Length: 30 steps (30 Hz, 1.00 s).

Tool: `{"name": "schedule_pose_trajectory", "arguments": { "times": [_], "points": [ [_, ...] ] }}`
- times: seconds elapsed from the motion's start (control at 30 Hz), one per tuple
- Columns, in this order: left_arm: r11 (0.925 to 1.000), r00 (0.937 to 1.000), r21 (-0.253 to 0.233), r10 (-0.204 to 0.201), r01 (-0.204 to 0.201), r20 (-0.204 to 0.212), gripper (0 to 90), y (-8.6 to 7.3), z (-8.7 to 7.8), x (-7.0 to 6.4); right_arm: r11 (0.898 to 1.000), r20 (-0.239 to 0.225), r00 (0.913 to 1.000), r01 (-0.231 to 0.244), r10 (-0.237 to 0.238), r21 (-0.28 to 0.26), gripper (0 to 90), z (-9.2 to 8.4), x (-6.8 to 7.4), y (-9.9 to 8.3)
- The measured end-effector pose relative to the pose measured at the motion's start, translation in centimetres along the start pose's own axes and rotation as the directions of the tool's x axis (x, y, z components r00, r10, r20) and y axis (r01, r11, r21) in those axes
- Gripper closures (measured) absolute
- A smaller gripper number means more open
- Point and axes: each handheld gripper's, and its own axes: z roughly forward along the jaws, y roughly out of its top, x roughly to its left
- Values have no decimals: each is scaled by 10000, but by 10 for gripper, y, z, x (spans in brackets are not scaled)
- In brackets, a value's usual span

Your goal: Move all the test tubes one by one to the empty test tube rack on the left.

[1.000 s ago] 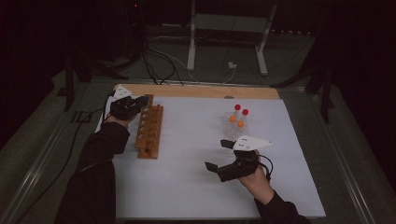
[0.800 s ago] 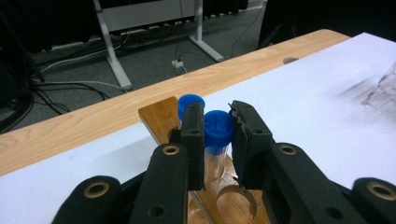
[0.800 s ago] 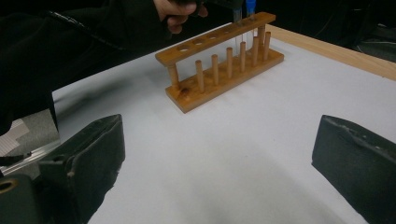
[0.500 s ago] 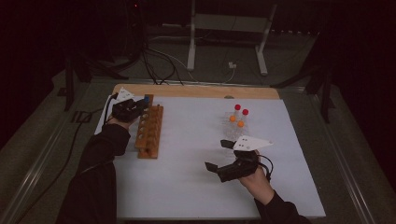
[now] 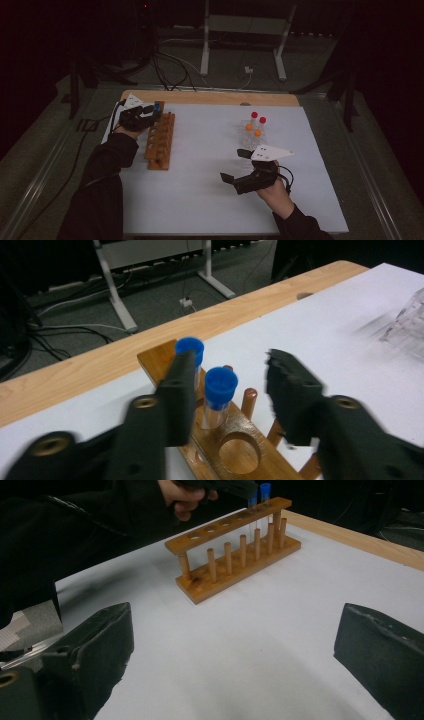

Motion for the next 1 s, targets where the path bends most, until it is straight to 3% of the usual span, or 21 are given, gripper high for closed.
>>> {"name": "schedule_pose_trajectory", "arguments": {
  "times": [0.27,0.47,0.67,0.87,1.0],
  "points": [
    [9995,9979,-302,-115,135,637,184,9,-25,-14,9997,348,9994,6,3,-235,25,-10,-8,5],
    [9989,9873,-458,-42,116,1589,22,4,-45,-34,9984,1044,9944,-83,142,-564,26,-27,-25,11],
    [9977,9704,-667,299,-142,2397,21,-5,-63,-57,9969,1873,9815,-268,403,-738,32,-43,-48,11],
    [9965,9561,-788,481,-264,2891,21,-18,-76,-77,9981,2540,9657,-451,545,-427,37,-48,-71,3],
    [9964,9488,-804,524,-286,3114,21,-27,-80,-87,9974,2955,9526,-685,724,-236,129,-43,-83,-8]
  ]
}}
